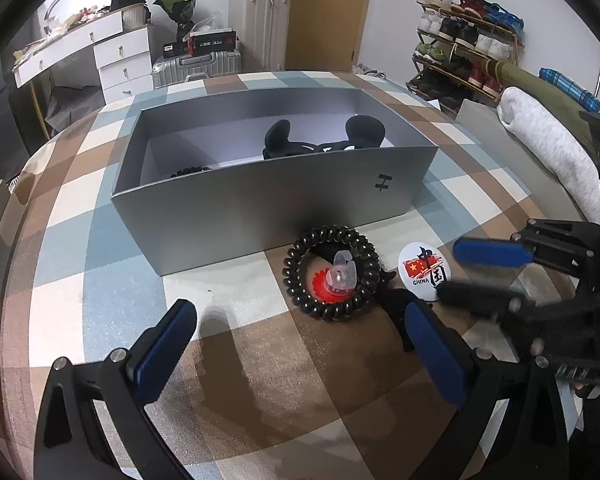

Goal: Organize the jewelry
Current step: 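Close the right gripper on the rim of the white China-flag badge, then grasp the black bead bracelet with left while right holds the badge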

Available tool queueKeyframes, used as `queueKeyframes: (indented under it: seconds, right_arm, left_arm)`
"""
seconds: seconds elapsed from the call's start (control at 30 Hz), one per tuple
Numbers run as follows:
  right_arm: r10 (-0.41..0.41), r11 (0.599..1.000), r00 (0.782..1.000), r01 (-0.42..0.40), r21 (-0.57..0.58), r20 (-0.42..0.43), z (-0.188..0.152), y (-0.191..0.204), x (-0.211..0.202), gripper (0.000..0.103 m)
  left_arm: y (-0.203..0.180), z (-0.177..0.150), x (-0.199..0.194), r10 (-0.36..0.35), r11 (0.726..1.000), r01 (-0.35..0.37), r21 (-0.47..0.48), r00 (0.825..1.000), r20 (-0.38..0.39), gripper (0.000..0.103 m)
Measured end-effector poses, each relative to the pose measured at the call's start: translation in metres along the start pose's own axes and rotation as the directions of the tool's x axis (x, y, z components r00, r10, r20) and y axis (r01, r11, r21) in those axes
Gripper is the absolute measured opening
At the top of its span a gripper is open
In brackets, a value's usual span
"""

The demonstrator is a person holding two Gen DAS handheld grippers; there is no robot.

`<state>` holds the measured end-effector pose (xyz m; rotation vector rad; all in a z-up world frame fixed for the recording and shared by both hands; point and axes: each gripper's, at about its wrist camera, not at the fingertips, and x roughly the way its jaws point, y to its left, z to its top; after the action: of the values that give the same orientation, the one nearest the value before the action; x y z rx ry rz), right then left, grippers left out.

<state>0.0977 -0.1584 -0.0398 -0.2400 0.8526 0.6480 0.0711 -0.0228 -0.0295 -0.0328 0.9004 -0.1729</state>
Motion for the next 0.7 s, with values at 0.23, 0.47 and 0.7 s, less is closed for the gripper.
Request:
queueKeyframes:
  seconds: [0.23, 0.47, 0.7]
  right_arm:
    - [-0.021, 0.996, 0.999, 0.017, -0.083, -0.047, 0.003, 0.017, 0.017, 0.054]
    - [-0.063, 0.997, 0.997, 0.061, -0.038, -0.038, 0.004, 0.013, 0.016, 0.041]
    - [-0.035, 0.999, 0.999, 0.034, 0.028, 0.033, -0.002, 0.0, -0.006, 0.041]
  left_arm:
    - [0.008, 0.001, -0.001, -0.009, 0.999, 0.009, -0.047, 1.0, -0.002, 0.101]
    - [0.006, 0.002, 0.0, -0.01, 0.999, 0.009, -0.053, 1.0, -0.003, 0.101]
    - [0.005, 0.005, 0.005, -0.019, 0.999, 0.019, -0.043, 1.0, -0.022, 0.101]
